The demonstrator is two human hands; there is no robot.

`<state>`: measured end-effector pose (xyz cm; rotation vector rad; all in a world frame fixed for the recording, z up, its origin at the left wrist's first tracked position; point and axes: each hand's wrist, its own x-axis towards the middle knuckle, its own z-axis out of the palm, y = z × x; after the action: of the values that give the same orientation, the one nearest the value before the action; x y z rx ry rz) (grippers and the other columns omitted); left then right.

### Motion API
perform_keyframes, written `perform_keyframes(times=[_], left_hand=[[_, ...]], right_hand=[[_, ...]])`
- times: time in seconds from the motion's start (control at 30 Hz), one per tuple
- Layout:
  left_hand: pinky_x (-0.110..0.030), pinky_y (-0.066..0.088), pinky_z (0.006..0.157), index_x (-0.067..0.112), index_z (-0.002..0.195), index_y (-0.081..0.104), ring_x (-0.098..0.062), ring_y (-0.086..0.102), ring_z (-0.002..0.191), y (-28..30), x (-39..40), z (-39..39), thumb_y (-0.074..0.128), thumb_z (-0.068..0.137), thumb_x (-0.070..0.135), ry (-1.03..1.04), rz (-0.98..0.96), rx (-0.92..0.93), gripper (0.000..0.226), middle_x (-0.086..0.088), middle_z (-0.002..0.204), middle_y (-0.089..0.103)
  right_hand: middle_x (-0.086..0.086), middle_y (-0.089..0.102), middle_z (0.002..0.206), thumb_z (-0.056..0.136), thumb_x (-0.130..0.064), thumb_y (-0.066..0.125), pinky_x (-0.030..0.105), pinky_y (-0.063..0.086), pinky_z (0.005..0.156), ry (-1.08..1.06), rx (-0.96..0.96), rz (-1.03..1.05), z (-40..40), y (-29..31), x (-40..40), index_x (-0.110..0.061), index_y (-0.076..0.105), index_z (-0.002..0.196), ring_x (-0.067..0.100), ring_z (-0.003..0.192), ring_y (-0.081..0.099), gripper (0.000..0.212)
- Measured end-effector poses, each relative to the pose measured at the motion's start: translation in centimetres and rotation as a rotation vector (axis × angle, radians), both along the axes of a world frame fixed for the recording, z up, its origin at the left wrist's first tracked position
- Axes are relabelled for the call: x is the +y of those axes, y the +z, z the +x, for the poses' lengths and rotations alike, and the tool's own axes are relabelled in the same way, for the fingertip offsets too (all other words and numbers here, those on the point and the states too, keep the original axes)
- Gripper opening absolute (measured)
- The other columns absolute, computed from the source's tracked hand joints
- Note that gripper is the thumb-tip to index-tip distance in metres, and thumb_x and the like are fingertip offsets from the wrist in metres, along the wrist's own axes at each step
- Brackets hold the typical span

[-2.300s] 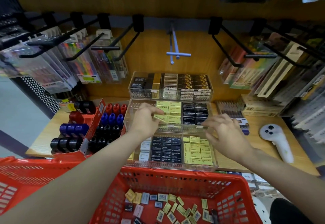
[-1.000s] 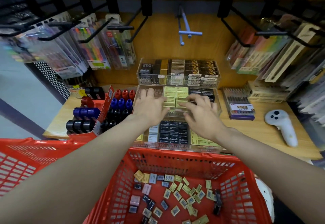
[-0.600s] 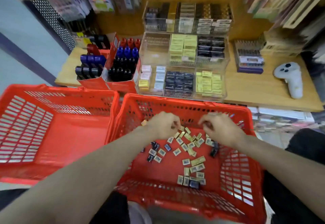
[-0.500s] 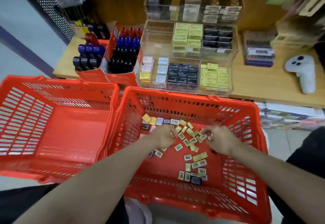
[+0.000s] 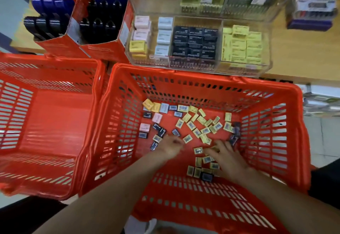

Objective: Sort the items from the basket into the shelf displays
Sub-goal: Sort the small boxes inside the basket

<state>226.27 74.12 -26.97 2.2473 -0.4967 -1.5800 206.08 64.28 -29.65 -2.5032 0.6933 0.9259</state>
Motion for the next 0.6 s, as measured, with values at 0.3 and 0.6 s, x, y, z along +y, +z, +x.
perform_keyframes(times=[0.3,0.6], left_hand=[[-0.032,0.057,0.076,0.016,0.099,0.067,-0.027,0.071,0.091,0.9,1.5,-0.8,0.056,0.097,0.010,0.124,0.007,0.134,0.012,-0.010,0.105,0.072],[-0.026,0.052,0.082,0.019,0.098,0.065,-0.022,0.067,0.093,1.3,3.4,0.0,0.058,0.098,0.010,0.000,-0.058,0.052,0.011,-0.011,0.105,0.072]], right_hand=[[-0.004,0.011,0.157,0.086,-0.028,0.067,0.059,0.029,0.110,0.107,-0.017,0.085,0.0,-1.1,-0.4,-0.051,0.026,0.144,0.033,0.142,0.004,0.074],[-0.002,0.032,0.145,0.087,-0.043,0.062,0.047,0.029,0.110,-0.065,-0.228,0.018,-0.2,0.6,1.8,-0.039,0.048,0.137,0.026,0.138,0.026,0.052]])
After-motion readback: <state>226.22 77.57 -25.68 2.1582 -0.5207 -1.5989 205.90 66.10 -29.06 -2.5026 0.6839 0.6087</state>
